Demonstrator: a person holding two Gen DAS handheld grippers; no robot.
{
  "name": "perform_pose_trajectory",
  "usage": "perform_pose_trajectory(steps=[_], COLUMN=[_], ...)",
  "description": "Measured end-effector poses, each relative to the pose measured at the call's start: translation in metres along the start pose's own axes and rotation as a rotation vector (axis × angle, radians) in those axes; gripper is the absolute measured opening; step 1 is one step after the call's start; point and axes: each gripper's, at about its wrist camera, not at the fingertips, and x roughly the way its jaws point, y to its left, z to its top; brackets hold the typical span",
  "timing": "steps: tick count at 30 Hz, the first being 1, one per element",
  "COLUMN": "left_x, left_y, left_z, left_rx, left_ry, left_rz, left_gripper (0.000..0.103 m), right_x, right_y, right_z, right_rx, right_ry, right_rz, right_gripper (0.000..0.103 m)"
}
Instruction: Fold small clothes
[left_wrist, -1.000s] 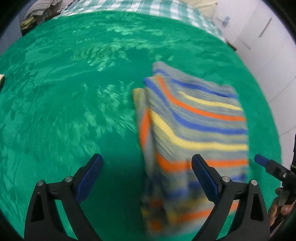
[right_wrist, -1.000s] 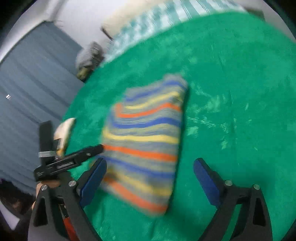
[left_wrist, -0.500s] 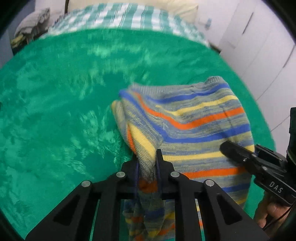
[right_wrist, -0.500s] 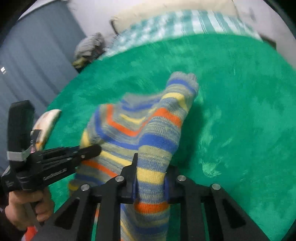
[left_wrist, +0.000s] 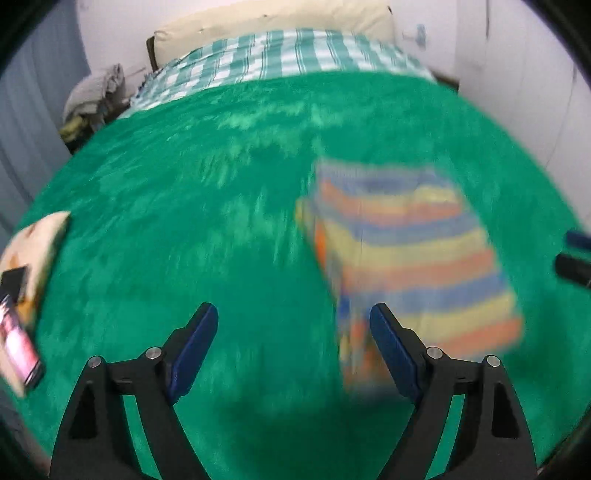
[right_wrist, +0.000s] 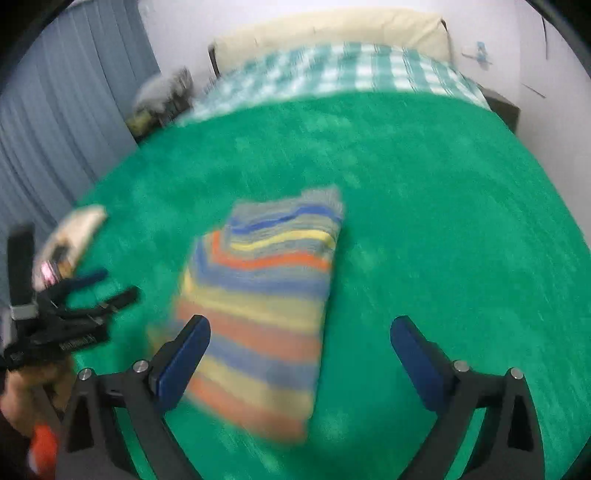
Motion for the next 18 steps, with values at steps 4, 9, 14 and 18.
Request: perform_pose_trajectory(steps=[4, 9, 14, 18], left_x=[-0.048, -0.120, -0.168, -0.190], left_y=[-0.028, -0.039, -0.034, -0.019], left_z=[-0.047, -0.059, -0.055, -0.059], left_rx=[0.035, -0.017, -0.034, -0.132], left_ry=[-0.013, -0.047, -0.005, 0.039], left_rz=[0.073, 0.126, 0.135, 0.098], left_gripper=[0.094, 0.101, 0.101, 0.101], right_x=[-0.037, -0.105, -0.154, -0.179], right_y=[0.006, 0.043, 0.072, 0.084], right_z=[-0.058, -0.085, -0.096, -0.101], right_rx=[-0.018, -0.055, -0.073, -0.069], right_ry=[0.021, -0.036, -0.039, -0.035], right_rz=[-0.054, -0.053, -0.062, -0.079], right_gripper=[0.098, 0.098, 0.098, 0.098])
